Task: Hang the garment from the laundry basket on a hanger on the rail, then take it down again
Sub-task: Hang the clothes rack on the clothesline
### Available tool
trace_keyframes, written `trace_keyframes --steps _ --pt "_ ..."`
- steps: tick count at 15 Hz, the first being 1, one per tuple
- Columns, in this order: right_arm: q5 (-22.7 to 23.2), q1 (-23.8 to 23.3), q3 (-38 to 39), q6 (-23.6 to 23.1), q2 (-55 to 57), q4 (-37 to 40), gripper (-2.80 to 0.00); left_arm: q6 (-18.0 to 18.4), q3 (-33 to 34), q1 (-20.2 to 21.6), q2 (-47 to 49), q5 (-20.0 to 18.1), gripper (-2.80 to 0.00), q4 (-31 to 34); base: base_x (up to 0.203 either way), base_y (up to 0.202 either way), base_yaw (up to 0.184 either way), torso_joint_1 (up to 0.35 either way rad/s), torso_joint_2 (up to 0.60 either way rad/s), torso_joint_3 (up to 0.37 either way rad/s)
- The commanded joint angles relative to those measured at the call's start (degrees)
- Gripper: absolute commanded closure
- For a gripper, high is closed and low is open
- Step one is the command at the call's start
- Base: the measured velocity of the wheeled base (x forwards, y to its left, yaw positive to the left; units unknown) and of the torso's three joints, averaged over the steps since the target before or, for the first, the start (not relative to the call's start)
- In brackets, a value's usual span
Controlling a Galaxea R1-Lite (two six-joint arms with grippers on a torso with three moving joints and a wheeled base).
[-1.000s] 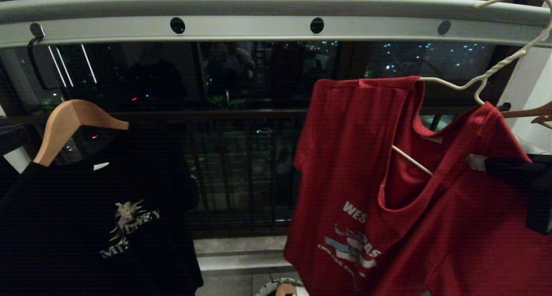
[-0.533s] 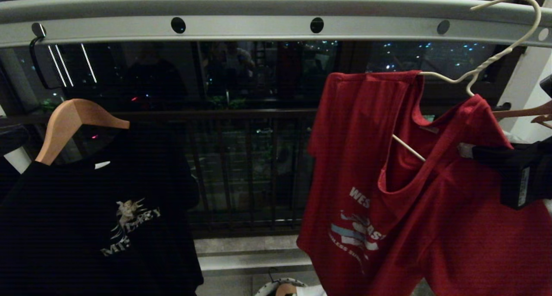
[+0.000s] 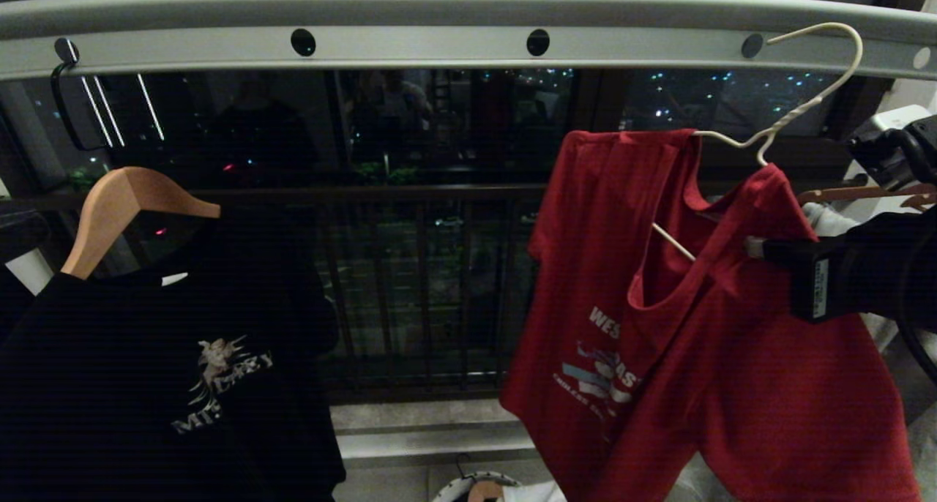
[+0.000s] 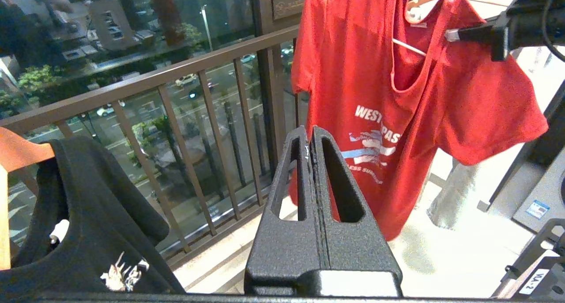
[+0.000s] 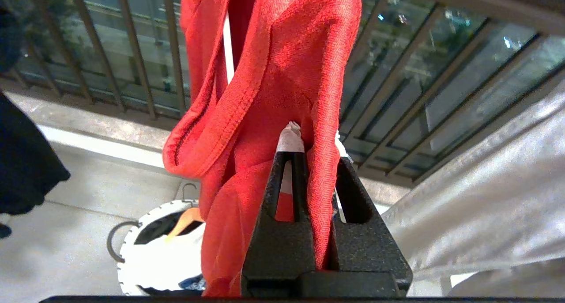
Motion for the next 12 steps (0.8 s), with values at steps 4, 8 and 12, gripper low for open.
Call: trace_keyframes --steps 4,8,12 --pt "2.9 -2.8 -1.9 0.4 3.6 0.0 0.0 0.0 0.0 0.0 0.0 0.0 0.0 0.0 0.0 0.0 0.0 0.0 0.0 0.0" --pt "2.9 -2.9 -4.8 0.3 6.0 0.0 0.0 0.0 0.0 0.0 0.1 0.0 0.0 0.0 0.0 0.0 0.0 0.0 0.0 0.0" --pt "2.9 -3.2 -5.6 0.2 7.7 0.0 0.0 0.0 0.0 0.0 0.0 0.0 0.0 0.0 0.0 0.0 0.0 0.0 0.0 0.0"
